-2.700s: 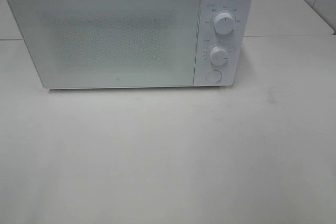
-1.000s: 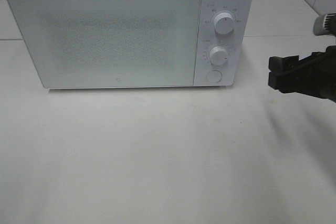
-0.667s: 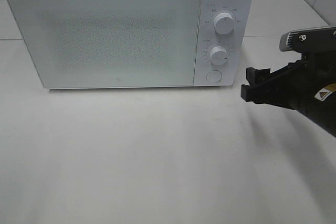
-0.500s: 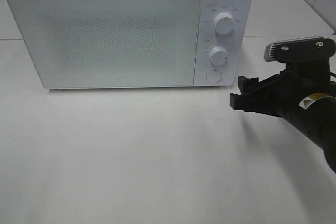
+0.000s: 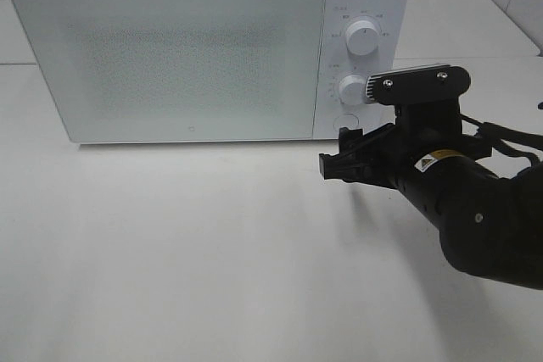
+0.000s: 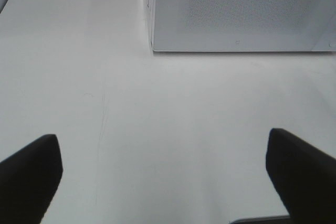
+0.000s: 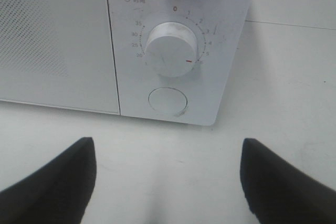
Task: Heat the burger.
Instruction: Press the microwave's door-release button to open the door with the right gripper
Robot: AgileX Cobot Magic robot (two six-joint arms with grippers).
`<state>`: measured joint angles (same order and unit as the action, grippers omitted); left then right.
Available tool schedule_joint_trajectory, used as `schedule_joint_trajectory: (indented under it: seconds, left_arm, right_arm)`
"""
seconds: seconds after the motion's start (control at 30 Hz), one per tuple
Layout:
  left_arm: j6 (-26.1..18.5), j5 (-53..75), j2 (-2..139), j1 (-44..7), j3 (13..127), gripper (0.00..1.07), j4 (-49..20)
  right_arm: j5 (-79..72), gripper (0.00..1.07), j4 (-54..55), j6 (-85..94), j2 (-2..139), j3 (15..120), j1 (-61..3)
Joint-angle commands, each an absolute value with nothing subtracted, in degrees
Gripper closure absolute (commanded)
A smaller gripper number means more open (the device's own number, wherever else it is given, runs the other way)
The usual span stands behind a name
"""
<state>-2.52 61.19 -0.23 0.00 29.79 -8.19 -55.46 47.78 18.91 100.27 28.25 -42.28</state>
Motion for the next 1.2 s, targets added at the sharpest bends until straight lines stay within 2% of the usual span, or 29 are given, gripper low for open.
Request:
schedule_joint_trajectory:
  seconds: [0.03,0.33,0.47,0.57,0.63,0.83,0.9,1.0,1.07,1.1,1.13,1.17,1.2]
  left_arm:
    - [-2.2,61.4,-1.0,0.1,29.6,0.09,-8.4]
    - [-2.2,61.4,-1.0,0.1,29.6,0.09,-8.4]
    - [-2.2,61.4,-1.0,0.1,29.6,0.09,-8.4]
    - [-2.2,61.4,-1.0,0.1,29.6,0.09,-8.4]
    - [-2.2,61.4,-1.0,0.1,29.6,0.09,-8.4]
    - [-2.2,61.4,-1.0,0.1,29.6,0.09,-8.4]
    - [-2.2,61.4,-1.0,0.1,29.6,0.09,-8.4]
    - [-2.2,61.4,-1.0,0.1,29.6,0.09,-8.4]
    - [-2.2,61.4,-0.9,0.1,29.6,0.09,-8.4]
    - [-2.2,61.4,-0.9,0.1,29.6,0.09,-8.4]
    - [-2.2,61.4,-0.9,0.1,29.6,0.09,-8.4]
    - [-2.2,61.4,-0.9,0.1,29.6,0.09,-8.4]
    - [-2.2,61.4,-0.9,0.1,29.6,0.09,-8.4]
  right_arm:
    - [-55.7,0.32,48.4,19.4,100.5,28.9,-42.5]
    - [-55.6,0.32,48.5,10.0,100.5,28.9,-42.5]
    - [-55.7,0.34,48.4,-8.4,100.5,28.9,-42.5]
    - [-55.6,0.36,48.4,-11.2,100.5,28.9,-42.5]
    - [-55.6,0.42,48.4,-25.2,100.6,28.9,-42.5]
    - [-55.7,0.54,48.4,-43.1,101.7,28.9,-42.5]
    - [-55.7,0.66,48.2,-54.5,102.8,28.9,-42.5]
    - [-55.6,0.70,48.2,-61.9,103.4,28.9,-42.5]
    - [-55.7,0.89,47.8,-69.0,103.5,28.9,-42.5]
    - [-55.7,0.89,47.8,-69.0,103.5,28.9,-42.5]
    - [-55.9,0.93,47.8,-70.1,103.5,28.9,-42.5]
    - [-56.1,1.01,47.8,-71.4,103.5,28.9,-42.5]
    - [-56.1,1.01,47.8,-71.4,103.5,28.9,-42.5]
